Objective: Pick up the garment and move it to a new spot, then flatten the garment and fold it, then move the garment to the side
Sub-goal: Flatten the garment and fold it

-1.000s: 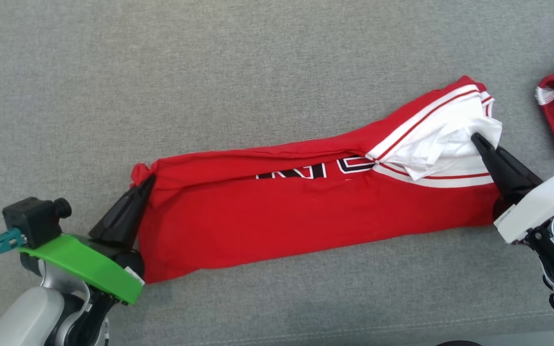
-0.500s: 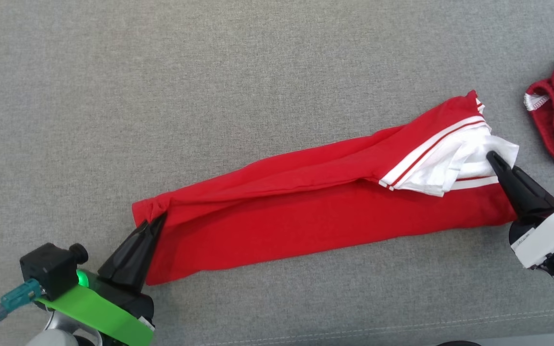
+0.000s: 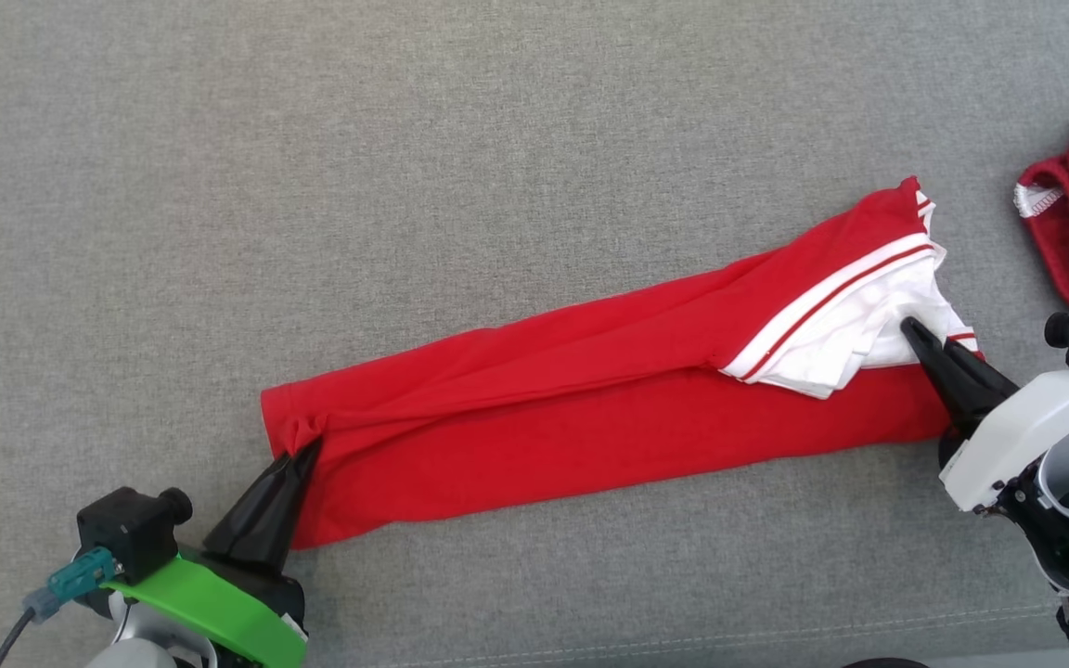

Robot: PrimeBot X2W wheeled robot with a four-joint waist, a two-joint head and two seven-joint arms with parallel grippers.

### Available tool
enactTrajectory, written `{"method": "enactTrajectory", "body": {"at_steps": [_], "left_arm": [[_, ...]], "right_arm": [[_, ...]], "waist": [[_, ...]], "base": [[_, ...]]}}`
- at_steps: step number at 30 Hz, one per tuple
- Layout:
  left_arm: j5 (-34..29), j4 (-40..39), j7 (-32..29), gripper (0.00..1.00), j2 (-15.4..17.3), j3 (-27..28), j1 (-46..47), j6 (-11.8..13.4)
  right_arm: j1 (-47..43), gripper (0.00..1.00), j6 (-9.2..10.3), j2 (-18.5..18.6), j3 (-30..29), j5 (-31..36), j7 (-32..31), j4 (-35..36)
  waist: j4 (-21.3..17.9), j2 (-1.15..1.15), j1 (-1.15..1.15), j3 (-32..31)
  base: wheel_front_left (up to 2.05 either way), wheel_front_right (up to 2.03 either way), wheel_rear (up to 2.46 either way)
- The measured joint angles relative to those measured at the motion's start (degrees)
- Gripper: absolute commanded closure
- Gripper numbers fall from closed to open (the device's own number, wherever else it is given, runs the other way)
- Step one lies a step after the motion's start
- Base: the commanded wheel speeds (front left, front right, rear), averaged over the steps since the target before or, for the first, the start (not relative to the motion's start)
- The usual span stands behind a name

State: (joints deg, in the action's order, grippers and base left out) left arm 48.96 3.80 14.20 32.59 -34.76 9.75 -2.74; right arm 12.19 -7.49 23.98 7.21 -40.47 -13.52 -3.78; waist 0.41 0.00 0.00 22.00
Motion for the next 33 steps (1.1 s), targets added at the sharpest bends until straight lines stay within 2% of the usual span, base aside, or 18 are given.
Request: {"method": "enactTrajectory", "body": {"at_steps": [1, 2, 5, 8, 10, 13, 15, 17, 20, 25, 30, 31, 32, 33], "left_arm": [[-0.1, 0.7, 0.0, 0.15, -0.3, 0.1, 0.2, 0.0], [-0.2, 1.3, 0.0, 0.0, -0.5, -0.1, 0.2, 0.0], [-1.9, 3.1, 0.0, 0.0, -0.3, -0.6, 0.2, 0.8], [-3.4, 3.4, 0.1, 0.0, 0.7, -0.4, -0.6, 3.4], [-4.9, 2.5, 0.1, 0.0, 1.2, 0.8, -1.7, 6.9], [-7.5, 0.2, 0.6, 0.0, 1.5, 5.2, -2.8, 13.4], [-11.2, -3.4, 0.8, 0.0, -0.4, 10.4, -3.4, 17.7], [-14.2, -5.5, 0.8, 0.0, -2.4, 12.9, -3.9, 18.9], [-17.1, -7.1, 0.8, 0.0, -5.4, 14.6, -4.9, 18.3], [-19.8, -7.0, 0.8, 0.0, -9.3, 17.5, -6.3, 15.5], [-21.8, -5.7, 0.8, 0.0, -12.5, 19.8, -8.1, 11.9], [-22.1, -5.3, 0.8, 0.0, -13.3, 20.2, -8.5, 11.0], [-22.3, -4.9, 0.8, 0.0, -14.0, 20.6, -8.8, 10.3], [-22.8, -4.4, 0.8, 0.0, -14.5, 21.2, -9.1, 9.6]], "right_arm": [[0.3, 0.0, 0.0, 0.4, 0.2, 0.6, 0.4, -0.5], [0.4, 0.0, 0.0, 0.9, 0.3, 0.9, 0.3, -0.8], [-0.4, 0.0, 0.0, 2.4, 0.2, -0.4, -1.8, 0.1], [-1.6, 0.0, 0.01, 5.0, -3.0, -3.0, -5.4, 4.0], [-1.8, 0.0, 0.0, 6.3, -5.4, -4.1, -8.3, 6.7], [-0.8, 0.0, 0.01, 6.4, -8.3, -4.0, -12.6, 8.2], [2.1, 0.0, 0.0, 4.5, -8.9, -2.3, -16.3, 6.2], [4.4, 0.0, 0.0, 2.0, -9.4, -1.0, -17.3, 2.9], [6.7, 0.0, 0.01, -0.2, -9.4, 2.2, -18.1, -2.8], [8.1, 0.0, 0.0, -0.8, -8.8, 6.0, -18.2, -8.8], [8.7, 0.0, 0.03, -0.8, -9.0, 2.6, -21.7, -12.1], [8.7, 0.34, 0.04, -0.6, -8.8, 1.1, -23.0, -12.2], [8.6, 1.0, 0.11, -0.6, -8.4, -0.7, -24.0, -12.0], [8.4, 1.0, 0.12, -0.7, -8.5, -2.7, -25.0, -11.9]], "waist": [[0.1, 0.0, 0.0, -0.1], [0.2, 0.0, 0.0, -0.2], [0.4, 0.0, 0.0, -0.7], [0.6, 0.0, 0.0, -1.2], [0.5, 0.0, 0.0, -1.3], [0.5, 0.0, 0.0, -1.1], [1.2, 0.0, 0.0, -0.7], [1.9, 0.0, 0.0, -0.4], [3.2, 0.0, 0.0, -0.1], [5.6, 0.0, 0.0, 0.2], [7.1, 0.0, 0.0, -0.4], [7.2, 0.0, 0.0, -0.8], [7.3, 0.0, 0.0, -1.1], [7.4, 0.0, 0.0, -1.4]], "base": [[0.0, 0.0, 0.0], [0.0, 0.0, 0.0], [0.0, 0.0, 0.0], [0.0, 0.0, 0.0], [0.0, 0.0, 0.0], [0.0, 0.0, 0.0], [0.0, 0.0, 0.0], [0.0, 0.0, 0.0], [0.0, 0.0, 0.0], [0.0, 0.0, 0.0], [0.0, 0.0, 0.0], [0.0, 0.0, 0.0], [0.0, 0.0, 0.0], [0.0, 0.0, 0.0]]}}
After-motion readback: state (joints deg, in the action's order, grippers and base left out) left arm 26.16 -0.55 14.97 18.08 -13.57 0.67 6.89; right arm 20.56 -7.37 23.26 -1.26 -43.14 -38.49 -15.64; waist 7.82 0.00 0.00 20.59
